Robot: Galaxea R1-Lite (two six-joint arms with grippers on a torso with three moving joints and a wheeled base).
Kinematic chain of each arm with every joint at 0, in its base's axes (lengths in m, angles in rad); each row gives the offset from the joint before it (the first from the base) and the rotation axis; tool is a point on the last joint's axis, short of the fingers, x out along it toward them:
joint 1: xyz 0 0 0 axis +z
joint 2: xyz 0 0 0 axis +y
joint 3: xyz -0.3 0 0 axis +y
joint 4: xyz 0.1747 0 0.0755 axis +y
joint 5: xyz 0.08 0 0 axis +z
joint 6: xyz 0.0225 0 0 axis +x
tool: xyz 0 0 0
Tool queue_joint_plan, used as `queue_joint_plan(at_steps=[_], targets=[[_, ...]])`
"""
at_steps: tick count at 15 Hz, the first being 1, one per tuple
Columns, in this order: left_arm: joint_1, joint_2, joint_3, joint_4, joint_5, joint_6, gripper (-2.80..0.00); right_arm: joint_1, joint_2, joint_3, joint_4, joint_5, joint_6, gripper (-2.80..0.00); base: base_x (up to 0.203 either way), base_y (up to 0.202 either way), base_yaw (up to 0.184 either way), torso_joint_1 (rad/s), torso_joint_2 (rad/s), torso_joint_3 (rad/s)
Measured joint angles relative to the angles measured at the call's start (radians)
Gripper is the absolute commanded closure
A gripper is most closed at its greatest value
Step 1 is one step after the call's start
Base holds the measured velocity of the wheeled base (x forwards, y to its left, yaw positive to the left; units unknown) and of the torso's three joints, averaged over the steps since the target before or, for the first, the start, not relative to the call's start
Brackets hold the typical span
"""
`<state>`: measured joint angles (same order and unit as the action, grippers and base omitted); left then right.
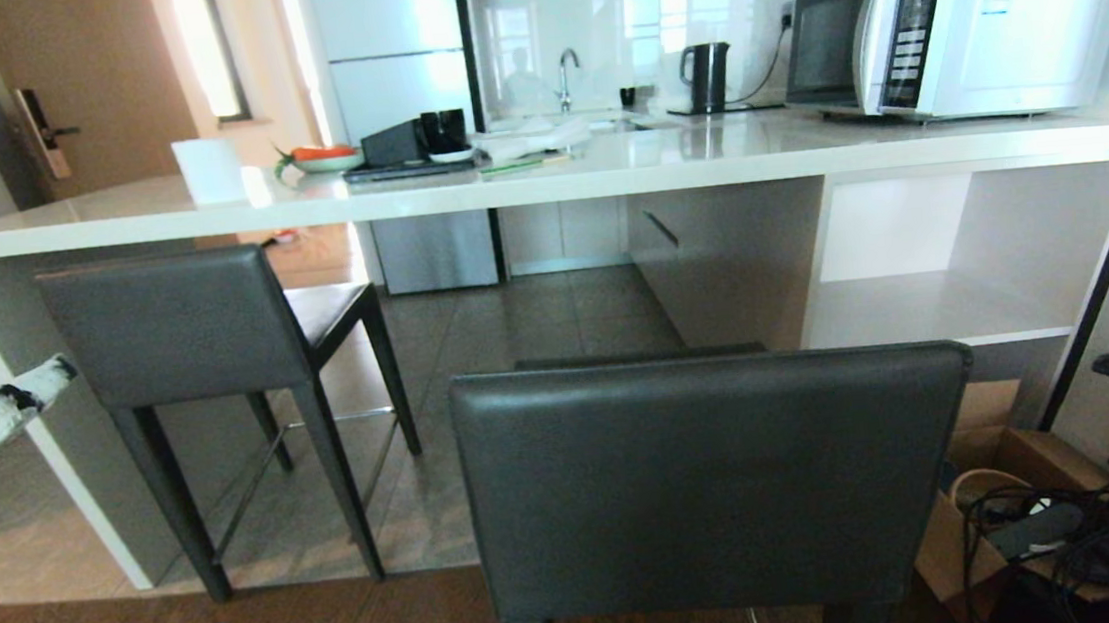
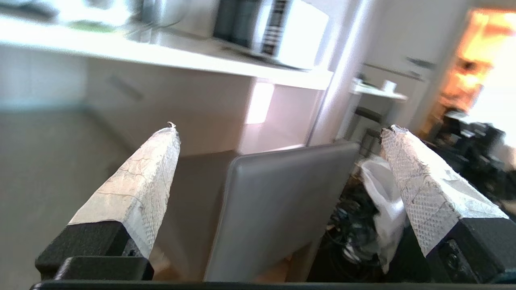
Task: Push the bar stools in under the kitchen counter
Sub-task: Pull the gray chair out from under the dining table
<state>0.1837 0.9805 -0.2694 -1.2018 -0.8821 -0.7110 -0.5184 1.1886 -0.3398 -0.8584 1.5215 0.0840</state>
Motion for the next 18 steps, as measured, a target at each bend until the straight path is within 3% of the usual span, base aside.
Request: queue_joint_plan(at_steps=[3,6,9,12,13,16,18], targets=[[0.051,-0.087,-0.053,0.212,-0.027,-0.006,-2.8,0.263,-0.041,-0.102,0.021,0.0,0.021,-2.8,0.0,0.0,0.0,0.0,0.0,0.0],[0.056,-0.146,-0.072,0.219,-0.169,-0.012,-2.8,0.421,-0.188,-0.172,0.085,0.001,0.12,-2.8,0.0,0.0,0.0,0.0,0.0,0.0],[0.054,-0.236,-0.11,0.221,-0.334,-0.075,-2.8,0.483,-0.384,-0.2,0.129,0.001,0.297,-2.8,0.0,0.0,0.0,0.0,0.0,0.0],[0.03,-0.326,-0.192,0.217,-0.4,-0.288,-2.8,0.508,-0.562,-0.194,0.136,-0.025,0.484,-2.8,0.0,0.0,0.0,0.0,0.0,0.0],[0.006,-0.346,-0.21,0.217,-0.404,-0.323,-2.8,0.513,-0.603,-0.193,0.136,-0.06,0.539,-2.8,0.0,0.0,0.0,0.0,0.0,0.0],[-0.115,-0.389,-0.249,0.221,-0.425,-0.344,-2.8,0.531,-0.707,-0.206,0.135,-0.141,0.673,-2.8,0.0,0.0,0.0,0.0,0.0,0.0],[-0.139,-0.412,-0.259,0.222,-0.428,-0.348,-2.8,0.554,-0.765,-0.226,0.134,-0.16,0.755,-2.8,0.0,0.0,0.0,0.0,0.0,0.0]])
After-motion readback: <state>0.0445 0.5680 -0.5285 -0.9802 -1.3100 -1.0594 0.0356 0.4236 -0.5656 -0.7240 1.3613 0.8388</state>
